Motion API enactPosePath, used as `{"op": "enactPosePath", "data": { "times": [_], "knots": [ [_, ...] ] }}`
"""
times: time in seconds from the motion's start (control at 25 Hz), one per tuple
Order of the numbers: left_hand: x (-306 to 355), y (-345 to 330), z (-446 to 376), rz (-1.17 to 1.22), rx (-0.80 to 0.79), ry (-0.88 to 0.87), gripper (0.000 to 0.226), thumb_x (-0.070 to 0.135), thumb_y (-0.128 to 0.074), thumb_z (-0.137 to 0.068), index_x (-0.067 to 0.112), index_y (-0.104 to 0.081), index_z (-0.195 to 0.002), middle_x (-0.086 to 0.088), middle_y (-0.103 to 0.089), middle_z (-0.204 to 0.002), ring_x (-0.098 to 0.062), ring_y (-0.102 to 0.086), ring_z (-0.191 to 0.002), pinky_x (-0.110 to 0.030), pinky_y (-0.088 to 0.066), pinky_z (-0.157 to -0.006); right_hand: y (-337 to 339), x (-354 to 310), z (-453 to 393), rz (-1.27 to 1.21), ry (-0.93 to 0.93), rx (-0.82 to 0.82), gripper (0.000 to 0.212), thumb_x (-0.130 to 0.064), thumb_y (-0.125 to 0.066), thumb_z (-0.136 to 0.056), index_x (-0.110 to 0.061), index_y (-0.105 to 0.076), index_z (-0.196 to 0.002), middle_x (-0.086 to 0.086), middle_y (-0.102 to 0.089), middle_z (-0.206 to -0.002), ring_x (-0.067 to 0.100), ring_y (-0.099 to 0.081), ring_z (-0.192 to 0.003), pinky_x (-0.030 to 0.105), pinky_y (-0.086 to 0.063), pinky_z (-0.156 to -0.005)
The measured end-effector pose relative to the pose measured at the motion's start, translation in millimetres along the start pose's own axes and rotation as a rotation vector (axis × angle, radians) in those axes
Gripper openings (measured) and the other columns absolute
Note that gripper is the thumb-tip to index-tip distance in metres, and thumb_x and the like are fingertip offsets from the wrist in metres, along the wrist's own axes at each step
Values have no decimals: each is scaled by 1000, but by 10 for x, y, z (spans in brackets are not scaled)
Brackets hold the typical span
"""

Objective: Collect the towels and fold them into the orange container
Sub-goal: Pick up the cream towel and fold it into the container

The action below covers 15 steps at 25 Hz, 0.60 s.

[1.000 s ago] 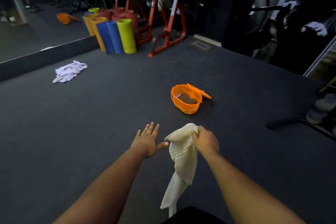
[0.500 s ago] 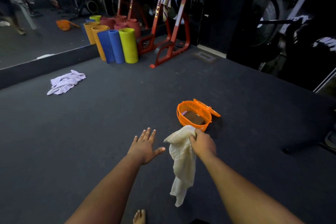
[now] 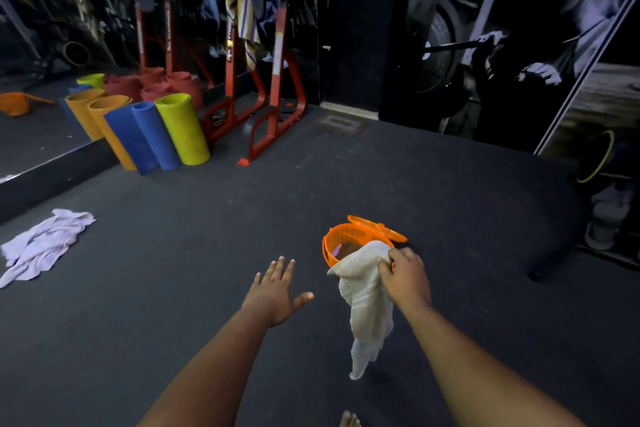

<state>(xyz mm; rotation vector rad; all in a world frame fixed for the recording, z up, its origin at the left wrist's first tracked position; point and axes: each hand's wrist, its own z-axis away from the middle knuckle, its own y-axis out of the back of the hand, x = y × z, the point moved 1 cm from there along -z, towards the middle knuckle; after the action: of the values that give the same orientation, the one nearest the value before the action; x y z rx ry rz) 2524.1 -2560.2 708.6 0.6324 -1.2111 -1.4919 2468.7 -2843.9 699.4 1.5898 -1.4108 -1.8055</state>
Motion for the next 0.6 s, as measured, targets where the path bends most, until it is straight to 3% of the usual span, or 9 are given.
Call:
{"op": "enactPosePath", "data": {
  "times": [0.08, 0.16, 0.24, 0.32, 0.4, 0.52, 0.6],
  "knots": [
    [-25, 122, -392, 12, 11, -32, 132, 94, -1, -52, 23, 6, -163, -4, 13, -170, -20, 9, -158, -45, -3, -127, -133, -4, -298, -114, 61, 53, 9, -29, -67, -89, -22, -65, -86, -5, -55, -113, 17, -49, -108, 35, -50, -85],
    [-48, 226, -765, 21, 11, -58, 131, 94, -3, -53, 23, 6, -163, -3, 12, -171, -19, 9, -158, -44, -3, -127, -227, -47, -586, -249, 140, 52, 31, -20, -70, -86, -31, -48, -67, -12, -55, -117, 11, -50, -111, 31, -45, -90],
    [-100, 330, -1126, 6, -10, -82, 126, 93, -5, -58, 24, 5, -163, -2, 11, -171, -19, 8, -158, -43, -4, -127, -346, -80, -914, -389, 137, 3, 42, -12, -69, -86, -27, -38, -62, -20, -58, -93, 3, -56, -89, 29, -44, -77],
    [-147, 451, -1418, 9, -24, -102, 108, 88, -20, -78, 24, 4, -163, -2, 6, -171, -19, 4, -158, -43, -6, -127, -451, -163, -1157, -449, 108, -34, 40, -10, -67, -87, -21, -36, -65, -15, -41, -62, 3, -41, -60, 32, -35, -57],
    [-167, 558, -1705, 98, -23, -134, 89, 66, -42, -98, 23, -1, -163, -4, 0, -172, -20, -3, -158, -41, -10, -127, -477, -292, -1360, -514, 152, -35, 40, -13, -66, -87, -23, -35, -64, -12, -34, -58, 5, -33, -56, 34, -30, -55],
    [-114, 703, -2134, 388, -66, -166, 84, 48, -57, -100, 17, -11, -164, -6, -17, -169, -21, -18, -156, -38, -21, -125, -410, -504, -1652, -530, 221, -42, 37, -22, -64, -85, -23, -34, -64, -10, -34, -60, 5, -34, -59, 38, -33, -56],
    [-56, 798, -2443, 434, -90, -179, 74, 42, -65, -97, 14, -32, -157, -6, -45, -156, -22, -45, -142, -32, -39, -113, -375, -594, -1817, -525, 217, -25, 34, -25, -63, -84, -19, -36, -65, -10, -34, -61, 5, -35, -60, 34, -34, -58]
  ]
}}
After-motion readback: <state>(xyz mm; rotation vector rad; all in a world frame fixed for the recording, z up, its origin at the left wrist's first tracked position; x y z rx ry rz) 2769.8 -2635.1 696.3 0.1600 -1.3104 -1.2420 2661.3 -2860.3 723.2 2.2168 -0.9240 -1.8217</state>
